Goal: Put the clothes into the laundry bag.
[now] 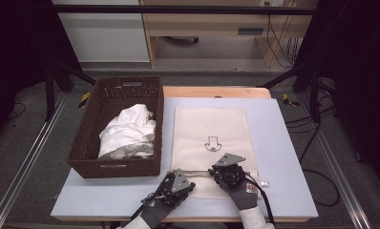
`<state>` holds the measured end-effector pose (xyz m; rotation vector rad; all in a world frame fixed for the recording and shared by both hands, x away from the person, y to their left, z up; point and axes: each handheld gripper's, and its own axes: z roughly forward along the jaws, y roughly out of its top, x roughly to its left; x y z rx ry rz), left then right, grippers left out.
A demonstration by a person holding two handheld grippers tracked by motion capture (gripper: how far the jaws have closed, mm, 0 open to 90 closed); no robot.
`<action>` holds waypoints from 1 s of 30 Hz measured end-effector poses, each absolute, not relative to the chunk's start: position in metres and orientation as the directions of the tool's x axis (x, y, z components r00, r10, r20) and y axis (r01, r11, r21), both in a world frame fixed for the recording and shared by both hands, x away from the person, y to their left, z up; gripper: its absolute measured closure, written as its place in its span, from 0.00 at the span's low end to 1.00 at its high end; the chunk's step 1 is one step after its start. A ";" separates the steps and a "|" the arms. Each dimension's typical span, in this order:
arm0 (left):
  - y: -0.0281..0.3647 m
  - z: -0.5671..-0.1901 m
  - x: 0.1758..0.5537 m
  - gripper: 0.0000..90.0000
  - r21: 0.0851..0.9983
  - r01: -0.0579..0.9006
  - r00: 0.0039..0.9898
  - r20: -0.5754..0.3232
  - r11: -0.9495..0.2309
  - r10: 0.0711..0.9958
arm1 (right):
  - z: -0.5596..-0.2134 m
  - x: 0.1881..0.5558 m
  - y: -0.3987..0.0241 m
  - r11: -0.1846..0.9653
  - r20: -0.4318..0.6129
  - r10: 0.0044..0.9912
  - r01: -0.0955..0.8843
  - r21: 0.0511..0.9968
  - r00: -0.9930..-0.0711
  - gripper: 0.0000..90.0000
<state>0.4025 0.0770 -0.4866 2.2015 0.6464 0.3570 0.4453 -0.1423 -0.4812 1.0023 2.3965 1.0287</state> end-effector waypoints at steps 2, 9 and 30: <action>0.077 -0.487 0.403 0.99 0.765 0.332 0.830 0.042 -0.552 0.557 | -0.482 0.446 -0.143 0.477 -0.020 0.726 0.482 0.736 -0.688 0.87; 0.079 -0.486 0.405 0.99 0.765 0.353 0.830 0.009 -0.539 0.557 | -0.483 0.447 -0.142 0.452 0.008 0.732 0.494 0.743 -0.682 0.97; 0.074 -0.445 0.416 0.71 0.830 0.273 0.802 0.082 -0.485 0.592 | -0.457 0.446 -0.152 0.371 0.041 0.739 0.457 0.808 -0.673 1.00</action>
